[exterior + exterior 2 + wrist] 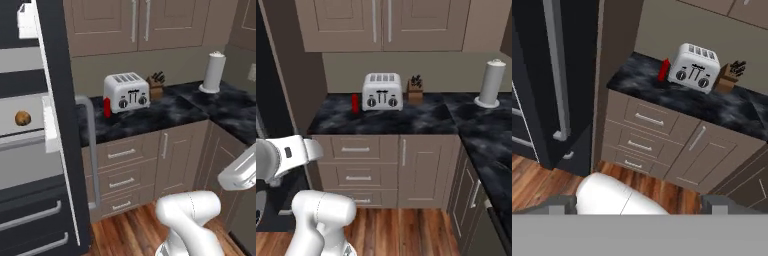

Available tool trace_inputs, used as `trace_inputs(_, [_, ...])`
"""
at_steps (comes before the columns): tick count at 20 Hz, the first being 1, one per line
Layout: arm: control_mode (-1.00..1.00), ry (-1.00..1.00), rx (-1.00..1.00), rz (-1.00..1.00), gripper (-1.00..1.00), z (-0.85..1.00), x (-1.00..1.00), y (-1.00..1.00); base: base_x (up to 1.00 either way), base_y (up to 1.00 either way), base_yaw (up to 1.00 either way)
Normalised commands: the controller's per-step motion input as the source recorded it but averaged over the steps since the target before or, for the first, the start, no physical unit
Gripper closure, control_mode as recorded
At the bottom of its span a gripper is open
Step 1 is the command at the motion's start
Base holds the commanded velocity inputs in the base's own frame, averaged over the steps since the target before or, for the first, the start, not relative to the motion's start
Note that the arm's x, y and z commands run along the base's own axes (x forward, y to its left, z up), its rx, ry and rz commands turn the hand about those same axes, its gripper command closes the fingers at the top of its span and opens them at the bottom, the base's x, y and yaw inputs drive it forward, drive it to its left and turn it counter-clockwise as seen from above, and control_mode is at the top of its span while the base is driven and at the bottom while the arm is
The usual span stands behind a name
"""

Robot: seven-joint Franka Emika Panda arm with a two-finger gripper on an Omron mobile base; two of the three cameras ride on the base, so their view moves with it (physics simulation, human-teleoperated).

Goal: Place the condiment bottle and ketchup from the counter to the top shelf of the fridge. If the existing items in the fridge are on the top shelf, move them to other shelves.

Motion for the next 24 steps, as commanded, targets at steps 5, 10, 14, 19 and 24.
trace_inputs(5, [1.0,0.0,0.0,0.0,-1.0,0.0,0.0,0.0,0.92,-0.18,0.0])
trace_inputs(10, [1.0,0.0,0.0,0.0,-1.0,0.0,0.0,0.0,0.84,0.0,0.0])
trace_inputs(14, [1.0,0.0,0.0,0.0,-1.0,0.0,0.0,0.0,0.73,0.0,0.0])
trace_inputs(19, [1.0,0.0,0.0,0.0,-1.0,0.0,0.0,0.0,0.6,0.0,0.0])
trace_inputs(24, [-1.0,0.08,0.0,-0.03,-1.0,0.0,0.22,0.18,0.18,0.02,0.0])
